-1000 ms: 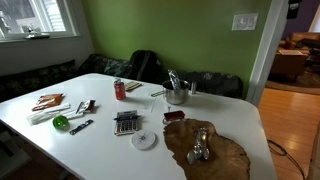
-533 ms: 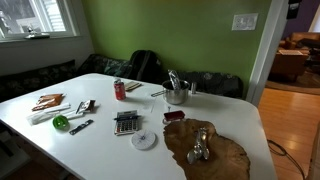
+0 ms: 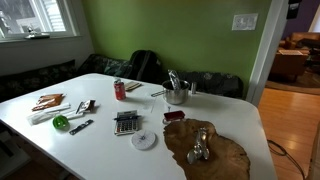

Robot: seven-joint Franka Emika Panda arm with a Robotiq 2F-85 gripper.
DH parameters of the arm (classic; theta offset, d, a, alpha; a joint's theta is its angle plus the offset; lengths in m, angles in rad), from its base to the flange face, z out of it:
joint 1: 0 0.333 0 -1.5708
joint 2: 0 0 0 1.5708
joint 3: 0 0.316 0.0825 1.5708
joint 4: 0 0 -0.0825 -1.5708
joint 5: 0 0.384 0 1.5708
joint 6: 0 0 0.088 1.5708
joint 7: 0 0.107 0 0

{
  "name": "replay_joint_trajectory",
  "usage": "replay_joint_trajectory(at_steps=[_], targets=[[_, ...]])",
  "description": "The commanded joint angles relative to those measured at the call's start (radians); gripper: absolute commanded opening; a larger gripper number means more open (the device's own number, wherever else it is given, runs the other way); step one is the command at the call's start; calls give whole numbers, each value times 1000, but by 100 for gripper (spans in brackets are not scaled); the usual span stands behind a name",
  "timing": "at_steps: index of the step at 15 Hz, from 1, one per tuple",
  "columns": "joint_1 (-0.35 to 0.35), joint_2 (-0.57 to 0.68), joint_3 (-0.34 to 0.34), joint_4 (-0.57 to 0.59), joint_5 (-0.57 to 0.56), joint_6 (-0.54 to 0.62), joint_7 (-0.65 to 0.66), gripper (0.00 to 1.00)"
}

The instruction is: Pick up the maroon object with wheels and put it in the silver pot

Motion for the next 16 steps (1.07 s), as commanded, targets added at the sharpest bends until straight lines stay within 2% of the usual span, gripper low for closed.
replay_joint_trajectory(at_steps=[1, 3, 7, 9, 10, 11, 12, 14, 16], targets=[[13, -19, -10, -5, -15, -1, 8, 100], [-21, 21, 1, -34, -84, 77, 66, 100], [-36, 207, -37, -91, -110, 275, 66, 100], [-47, 330, -43, -84, -99, 375, 96, 100], [-44, 389, -50, -70, -59, 421, 108, 100], [-31, 419, -63, -58, -11, 428, 71, 100], [-43, 331, -45, -100, -62, 406, 80, 100], [-42, 413, -49, -77, -37, 434, 80, 100], [-42, 435, -49, -58, -30, 434, 80, 100]])
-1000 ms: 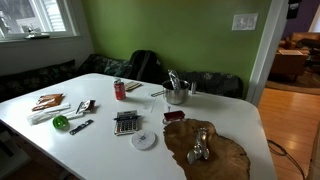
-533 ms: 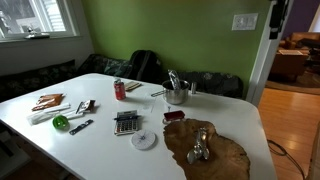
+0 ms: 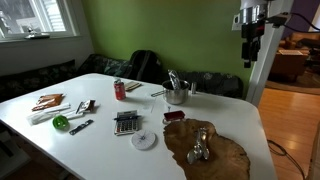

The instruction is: Pick up the maroon object with wheels and put it in the silver pot

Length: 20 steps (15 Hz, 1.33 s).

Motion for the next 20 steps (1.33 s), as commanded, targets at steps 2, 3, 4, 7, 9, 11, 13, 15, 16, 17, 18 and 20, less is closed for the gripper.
replay_joint_trajectory(at_steps=[2, 3, 4, 7, 9, 11, 13, 15, 16, 17, 18, 20], targets=[[-34, 75, 100, 61, -21, -9, 239, 100], [-73, 128, 169, 92, 5, 19, 308, 100], [-93, 158, 211, 113, -3, 32, 384, 100], [-105, 276, 298, 203, -36, 51, 629, 100], [19, 387, 225, 299, -61, -11, 788, 100], [49, 315, 189, 236, -29, 18, 732, 100], [91, 393, 184, 297, -32, -10, 811, 100], [103, 424, 180, 323, -33, -20, 830, 100], [111, 428, 173, 309, -21, 46, 879, 100], [116, 434, 170, 281, -5, 142, 853, 100], [126, 445, 162, 265, -5, 217, 856, 100], [139, 483, 160, 232, 37, 367, 835, 100]])
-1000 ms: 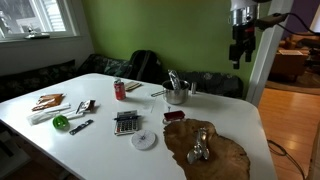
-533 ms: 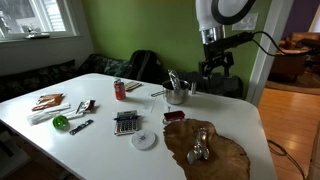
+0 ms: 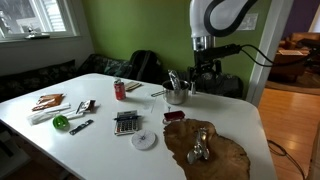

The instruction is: Pick up the maroon object with wheels and put it in the silver pot

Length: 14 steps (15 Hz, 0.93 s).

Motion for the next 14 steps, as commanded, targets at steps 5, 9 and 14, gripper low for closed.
replay_joint_trajectory(at_steps=[5, 9, 14], targets=[[72, 177, -52, -47, 108, 366, -51, 100], [98, 197, -80, -36, 149, 353, -86, 100], [80, 245, -61, -15, 199, 437, -148, 100]])
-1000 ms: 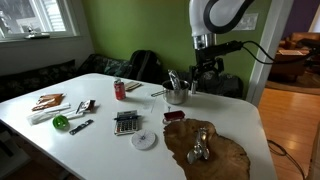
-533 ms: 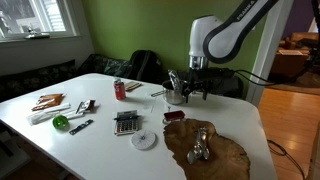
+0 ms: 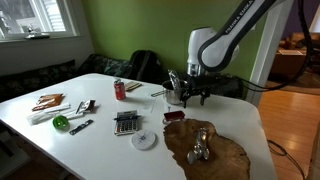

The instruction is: Pick up the maroon object with wheels and put it in the silver pot

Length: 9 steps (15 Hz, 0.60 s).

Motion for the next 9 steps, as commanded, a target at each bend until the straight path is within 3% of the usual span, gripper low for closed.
replay_joint_trajectory(at_steps=[1, 6, 7, 8, 9], targets=[[7, 35, 3, 1, 94, 94, -91, 100], [-14, 88, 43, 13, 243, 159, -219, 100], [-15, 97, 49, 14, 263, 172, -240, 92], [-15, 107, 52, 18, 279, 187, -258, 74], [-14, 116, 54, 21, 292, 204, -271, 66]])
